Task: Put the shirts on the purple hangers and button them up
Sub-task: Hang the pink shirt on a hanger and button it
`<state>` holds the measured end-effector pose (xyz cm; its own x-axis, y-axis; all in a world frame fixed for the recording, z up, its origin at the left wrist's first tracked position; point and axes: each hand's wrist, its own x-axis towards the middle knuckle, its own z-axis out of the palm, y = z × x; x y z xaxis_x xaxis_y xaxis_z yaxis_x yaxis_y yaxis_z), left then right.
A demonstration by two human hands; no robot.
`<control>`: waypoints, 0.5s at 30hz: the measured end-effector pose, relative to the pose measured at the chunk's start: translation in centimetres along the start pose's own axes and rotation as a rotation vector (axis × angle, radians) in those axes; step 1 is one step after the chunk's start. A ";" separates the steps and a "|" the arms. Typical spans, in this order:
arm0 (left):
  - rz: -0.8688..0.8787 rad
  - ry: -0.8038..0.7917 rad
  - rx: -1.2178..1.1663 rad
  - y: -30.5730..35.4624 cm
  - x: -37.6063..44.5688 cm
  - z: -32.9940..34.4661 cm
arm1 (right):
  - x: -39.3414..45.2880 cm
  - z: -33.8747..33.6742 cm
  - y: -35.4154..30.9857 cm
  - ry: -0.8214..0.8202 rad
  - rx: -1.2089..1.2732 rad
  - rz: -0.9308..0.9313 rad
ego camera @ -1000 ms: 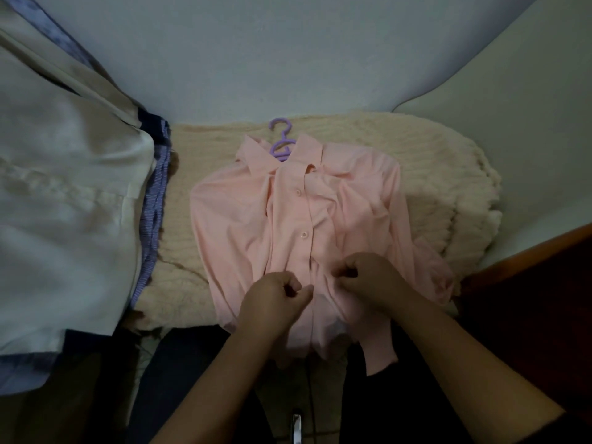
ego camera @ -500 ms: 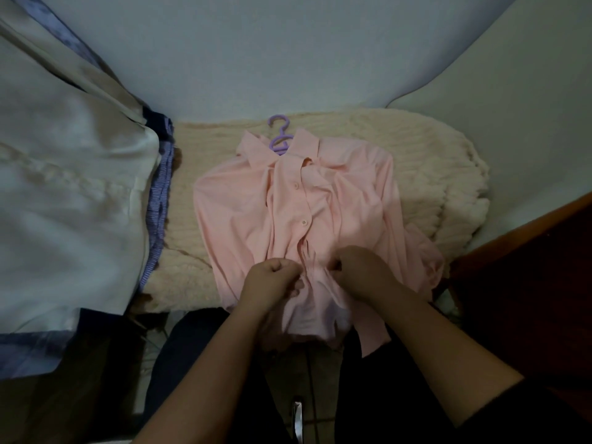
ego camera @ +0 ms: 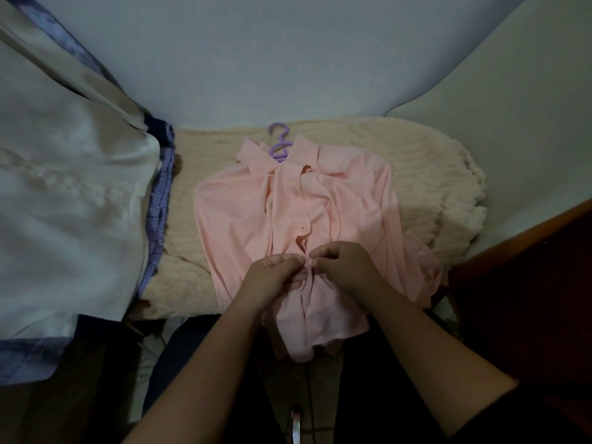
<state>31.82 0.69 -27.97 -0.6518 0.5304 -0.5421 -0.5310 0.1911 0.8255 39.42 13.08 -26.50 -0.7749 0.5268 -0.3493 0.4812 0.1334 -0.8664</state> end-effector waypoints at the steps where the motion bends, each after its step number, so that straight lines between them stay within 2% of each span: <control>1: 0.003 0.002 0.013 0.0 0.1 0.0 | 0.1 0.0 0.0 -0.002 0.003 0.007; 11: -0.031 -0.014 -0.006 -0.3 1.9 -0.2 | 2.4 0.2 0.7 -0.002 0.119 0.083; 15: -0.068 -0.007 -0.037 -1.0 2.5 -0.4 | 2.9 0.3 1.3 -0.043 0.074 0.099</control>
<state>30.47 1.50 -30.24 -0.6098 0.5234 -0.5951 -0.5936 0.1960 0.7805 37.67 14.59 -28.78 -0.7426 0.4975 -0.4484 0.5261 0.0189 -0.8502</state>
